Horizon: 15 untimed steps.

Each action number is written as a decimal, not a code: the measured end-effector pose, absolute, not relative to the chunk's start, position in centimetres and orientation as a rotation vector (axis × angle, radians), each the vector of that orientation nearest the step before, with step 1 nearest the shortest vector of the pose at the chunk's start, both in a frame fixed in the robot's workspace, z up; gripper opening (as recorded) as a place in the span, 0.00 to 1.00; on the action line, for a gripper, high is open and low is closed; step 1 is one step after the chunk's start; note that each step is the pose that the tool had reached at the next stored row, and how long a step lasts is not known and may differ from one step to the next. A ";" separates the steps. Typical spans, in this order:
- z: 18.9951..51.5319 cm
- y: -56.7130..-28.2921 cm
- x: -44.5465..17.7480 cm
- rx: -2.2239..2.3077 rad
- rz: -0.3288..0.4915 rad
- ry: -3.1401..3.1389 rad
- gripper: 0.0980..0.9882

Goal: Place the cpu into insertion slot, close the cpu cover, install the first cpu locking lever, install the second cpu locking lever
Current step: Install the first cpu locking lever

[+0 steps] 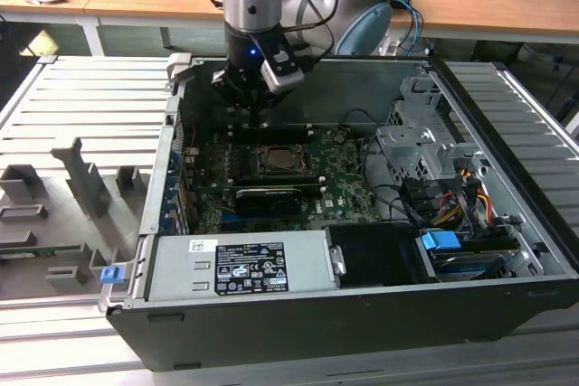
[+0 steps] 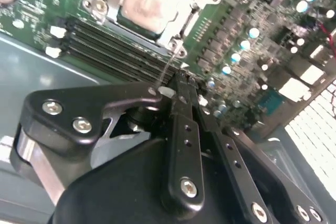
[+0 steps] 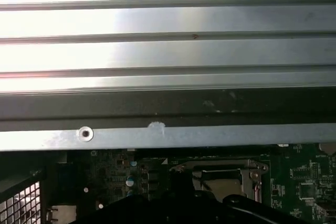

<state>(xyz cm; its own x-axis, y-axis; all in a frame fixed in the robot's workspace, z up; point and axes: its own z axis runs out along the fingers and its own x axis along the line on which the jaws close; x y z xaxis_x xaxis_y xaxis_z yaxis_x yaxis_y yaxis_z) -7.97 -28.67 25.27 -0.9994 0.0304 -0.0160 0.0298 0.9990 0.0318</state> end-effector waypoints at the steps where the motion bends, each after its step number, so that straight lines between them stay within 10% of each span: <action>1: 25.2 -28.7 -7.9 0.047 0.049 3.124 0.01; 15: 24.3 -28.8 -6.1 0.043 0.136 3.123 0.01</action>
<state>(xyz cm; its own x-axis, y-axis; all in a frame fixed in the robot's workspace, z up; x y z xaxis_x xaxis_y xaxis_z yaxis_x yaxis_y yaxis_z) -6.06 -28.75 24.33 -0.9995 0.0282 -0.0142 0.0268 0.9958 0.0872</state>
